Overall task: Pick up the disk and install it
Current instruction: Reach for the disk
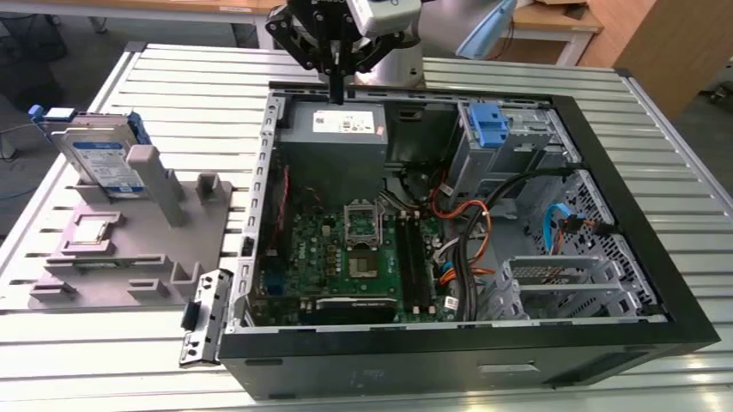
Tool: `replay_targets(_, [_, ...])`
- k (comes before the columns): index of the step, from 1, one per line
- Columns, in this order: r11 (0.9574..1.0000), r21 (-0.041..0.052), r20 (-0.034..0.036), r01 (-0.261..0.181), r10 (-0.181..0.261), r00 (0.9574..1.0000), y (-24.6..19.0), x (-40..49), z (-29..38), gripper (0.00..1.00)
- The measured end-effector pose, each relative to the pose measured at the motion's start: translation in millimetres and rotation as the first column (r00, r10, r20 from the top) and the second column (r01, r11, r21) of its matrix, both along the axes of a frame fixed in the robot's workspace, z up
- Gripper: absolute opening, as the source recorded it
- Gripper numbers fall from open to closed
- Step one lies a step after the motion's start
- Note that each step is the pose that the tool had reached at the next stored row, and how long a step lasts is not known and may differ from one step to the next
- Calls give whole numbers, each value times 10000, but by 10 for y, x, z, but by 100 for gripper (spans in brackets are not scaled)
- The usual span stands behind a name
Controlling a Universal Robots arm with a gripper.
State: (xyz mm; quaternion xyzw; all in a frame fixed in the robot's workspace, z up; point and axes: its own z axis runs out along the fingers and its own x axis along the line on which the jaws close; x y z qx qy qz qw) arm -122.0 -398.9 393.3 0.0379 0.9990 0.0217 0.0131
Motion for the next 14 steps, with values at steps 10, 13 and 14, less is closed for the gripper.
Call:
replay_targets(10, [10000,0,1,-1,1,10000,0,-71,-3,11])
replay_targets(13, [10000,0,0,-1,1,10000,1,-85,-3,11])
replay_targets(14, [10000,-1,0,-2,2,10000,0,-87,-3,11])
